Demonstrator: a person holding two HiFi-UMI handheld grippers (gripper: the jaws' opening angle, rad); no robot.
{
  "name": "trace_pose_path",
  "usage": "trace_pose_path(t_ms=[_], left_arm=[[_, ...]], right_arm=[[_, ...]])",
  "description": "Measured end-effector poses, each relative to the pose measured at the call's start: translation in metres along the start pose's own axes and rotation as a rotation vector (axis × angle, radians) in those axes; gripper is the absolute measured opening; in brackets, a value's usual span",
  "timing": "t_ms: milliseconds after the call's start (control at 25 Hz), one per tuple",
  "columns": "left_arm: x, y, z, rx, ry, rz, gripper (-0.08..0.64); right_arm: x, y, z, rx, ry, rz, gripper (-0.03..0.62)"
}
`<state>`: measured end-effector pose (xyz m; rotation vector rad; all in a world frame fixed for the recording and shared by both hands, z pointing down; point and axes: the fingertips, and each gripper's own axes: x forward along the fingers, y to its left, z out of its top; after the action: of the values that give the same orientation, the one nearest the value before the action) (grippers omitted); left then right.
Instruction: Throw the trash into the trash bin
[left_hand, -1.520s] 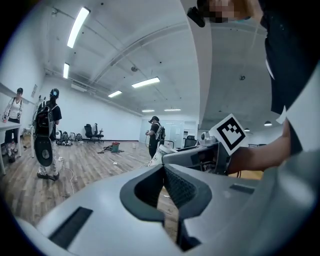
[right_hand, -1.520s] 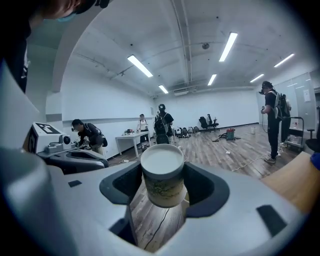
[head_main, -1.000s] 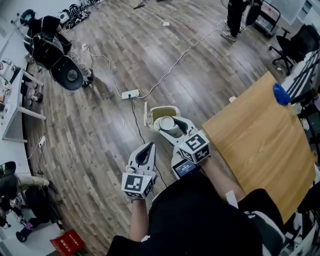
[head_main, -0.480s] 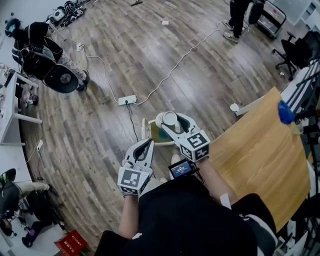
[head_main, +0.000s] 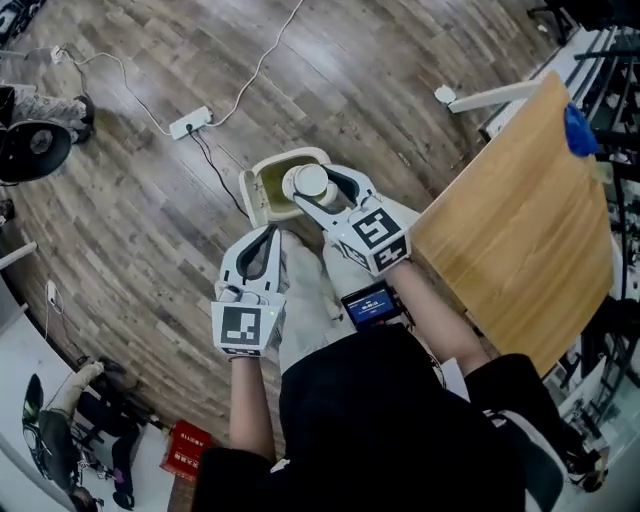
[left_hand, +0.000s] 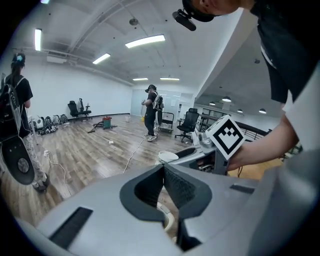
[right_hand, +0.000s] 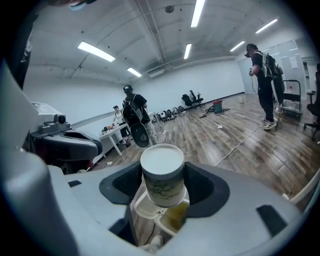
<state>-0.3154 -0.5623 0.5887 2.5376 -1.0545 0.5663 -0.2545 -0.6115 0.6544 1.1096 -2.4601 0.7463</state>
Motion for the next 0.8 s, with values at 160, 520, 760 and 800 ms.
trace_pose_path(t_ms=[160, 520, 760, 800], left_arm=[[0.040, 0.026, -0.052, -0.128, 0.032, 0.008, 0.008], [0.095, 0.041, -0.177, -0.271, 0.099, -0.025, 0.008], [0.103, 0.033, -0.218, -0.315, 0.095, -0.035, 0.008], [0.103, 0.031, -0.224, -0.322, 0.101, -0.043, 0.008]], right_arm=[[0.050, -0.031, -0.055, -0.014, 0.058, -0.009, 0.255], [0.155, -0.059, -0.202, -0.125, 0.240, 0.035, 0.255], [0.174, -0.070, -0.264, -0.088, 0.262, 0.013, 0.258], [0.175, -0.071, -0.267, -0.081, 0.255, 0.006, 0.263]])
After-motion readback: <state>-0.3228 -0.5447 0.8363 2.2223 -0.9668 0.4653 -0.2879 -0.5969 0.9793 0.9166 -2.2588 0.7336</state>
